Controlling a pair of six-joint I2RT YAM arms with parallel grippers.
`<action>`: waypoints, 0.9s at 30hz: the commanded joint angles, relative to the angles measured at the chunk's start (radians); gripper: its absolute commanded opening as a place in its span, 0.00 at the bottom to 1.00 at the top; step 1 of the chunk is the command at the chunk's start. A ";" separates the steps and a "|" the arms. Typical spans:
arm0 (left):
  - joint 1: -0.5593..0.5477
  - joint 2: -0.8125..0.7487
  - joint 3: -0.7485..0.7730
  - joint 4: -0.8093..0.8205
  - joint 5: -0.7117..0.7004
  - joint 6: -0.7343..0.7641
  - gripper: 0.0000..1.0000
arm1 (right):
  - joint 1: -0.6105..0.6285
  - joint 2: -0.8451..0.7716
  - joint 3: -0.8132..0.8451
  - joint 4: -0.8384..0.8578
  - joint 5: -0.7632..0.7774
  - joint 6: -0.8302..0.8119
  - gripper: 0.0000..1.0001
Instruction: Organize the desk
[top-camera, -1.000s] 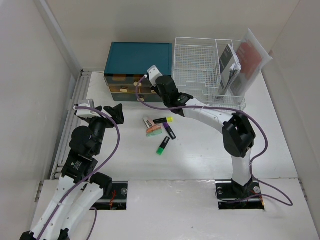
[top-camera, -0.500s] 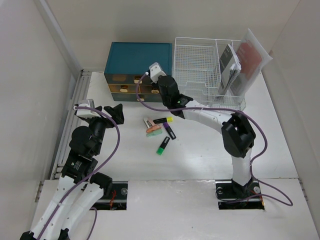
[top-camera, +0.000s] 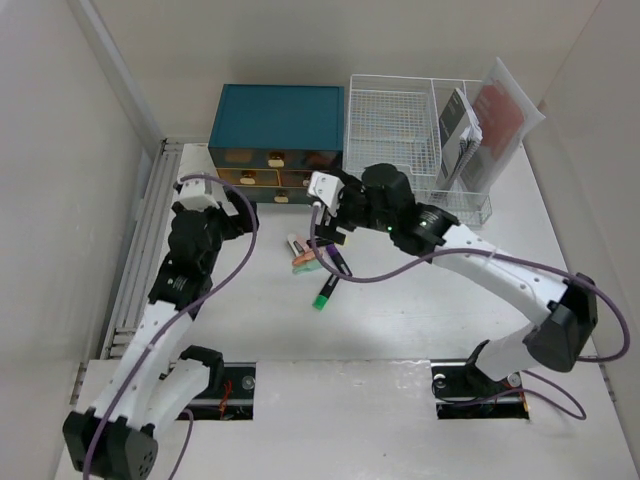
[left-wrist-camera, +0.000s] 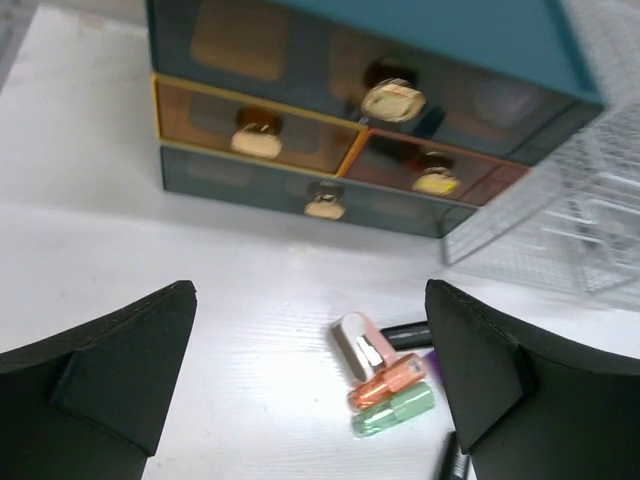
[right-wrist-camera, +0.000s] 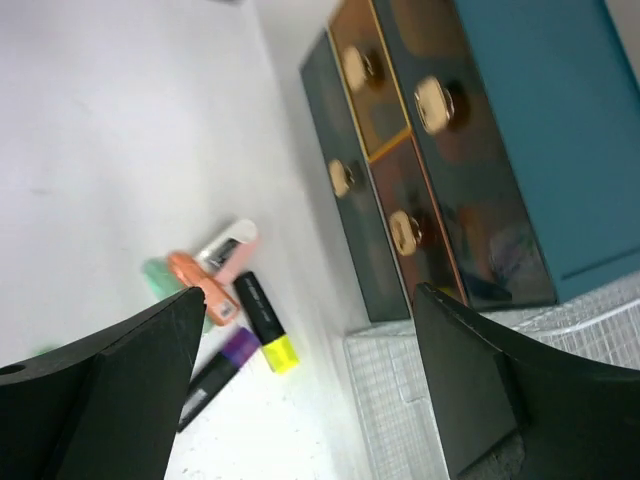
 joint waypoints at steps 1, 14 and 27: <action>0.086 0.096 0.030 0.095 0.122 -0.064 0.97 | -0.011 -0.054 -0.026 -0.103 -0.226 -0.019 0.89; 0.267 0.548 0.141 0.336 0.355 -0.083 0.69 | -0.278 -0.189 -0.128 -0.014 -0.563 0.119 0.85; 0.298 0.851 0.245 0.459 0.425 -0.095 0.71 | -0.329 -0.220 -0.184 0.050 -0.595 0.151 0.83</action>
